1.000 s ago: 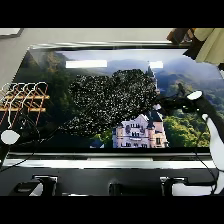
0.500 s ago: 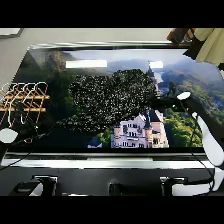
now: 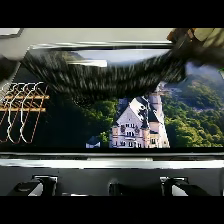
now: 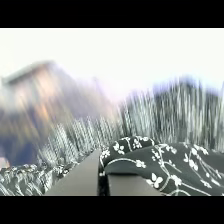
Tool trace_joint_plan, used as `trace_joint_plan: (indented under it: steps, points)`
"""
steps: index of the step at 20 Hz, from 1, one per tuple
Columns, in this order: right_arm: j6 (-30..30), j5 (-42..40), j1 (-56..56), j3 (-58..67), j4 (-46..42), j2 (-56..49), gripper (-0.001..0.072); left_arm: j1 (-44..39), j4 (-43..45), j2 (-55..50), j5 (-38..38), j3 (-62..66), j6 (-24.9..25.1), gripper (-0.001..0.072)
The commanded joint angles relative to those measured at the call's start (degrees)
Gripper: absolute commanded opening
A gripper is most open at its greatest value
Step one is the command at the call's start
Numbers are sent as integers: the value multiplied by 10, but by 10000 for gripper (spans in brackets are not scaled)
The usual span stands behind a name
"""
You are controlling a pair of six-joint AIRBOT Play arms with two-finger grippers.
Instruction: Fold the clothes and pants, and hang the long-sleeved shirts on hangers.
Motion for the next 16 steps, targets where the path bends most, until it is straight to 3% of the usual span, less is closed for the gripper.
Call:
trace_joint_plan:
  steps: [1, 7, 10, 16]
  points:
    - [51, 36, 0, 149, -112, 80, 34, 0, 2, 4, 25, 154, 24, 25]
    - [55, 50, 0, 197, -162, 256, 34, 0, 55, 92, 24, 216, 23, 25]
    - [90, 40, 0, 197, -210, 306, 34, 0, 82, 133, 23, 216, 23, 26]
    - [140, -4, 0, 197, -228, 243, 34, 0, 85, 112, -9, 215, 22, 26]
